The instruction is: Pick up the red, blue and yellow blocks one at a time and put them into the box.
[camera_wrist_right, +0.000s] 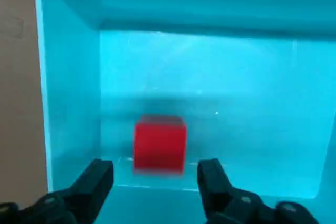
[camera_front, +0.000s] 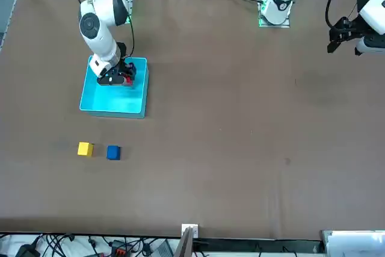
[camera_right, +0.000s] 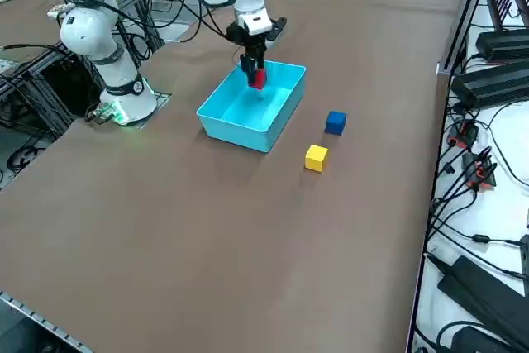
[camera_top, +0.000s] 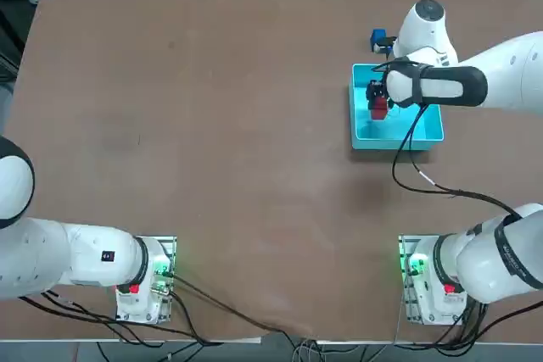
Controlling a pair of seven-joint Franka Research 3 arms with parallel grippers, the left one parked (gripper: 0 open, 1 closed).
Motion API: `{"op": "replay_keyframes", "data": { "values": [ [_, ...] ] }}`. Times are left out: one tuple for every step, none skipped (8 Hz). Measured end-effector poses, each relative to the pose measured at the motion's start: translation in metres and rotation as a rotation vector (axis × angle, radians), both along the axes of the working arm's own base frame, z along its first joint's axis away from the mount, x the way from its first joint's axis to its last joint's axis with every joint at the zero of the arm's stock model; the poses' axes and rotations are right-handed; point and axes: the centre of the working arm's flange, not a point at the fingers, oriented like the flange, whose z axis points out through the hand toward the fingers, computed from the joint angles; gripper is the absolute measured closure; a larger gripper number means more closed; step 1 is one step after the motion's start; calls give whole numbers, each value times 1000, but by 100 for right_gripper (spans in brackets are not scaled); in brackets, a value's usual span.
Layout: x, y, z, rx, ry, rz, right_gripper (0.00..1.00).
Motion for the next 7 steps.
{"op": "replay_keyframes", "data": {
  "values": [
    [2,1,7,3,-5,0,0],
    [5,2,19,6,-6,0,0],
    [13,3,36,10,-13,-3,0],
    [28,1,57,17,-31,-5,0],
    [51,-10,78,21,-51,5,0],
    [80,-26,94,20,-66,12,0],
    [114,-42,101,14,-81,15,0]
  ]
}}
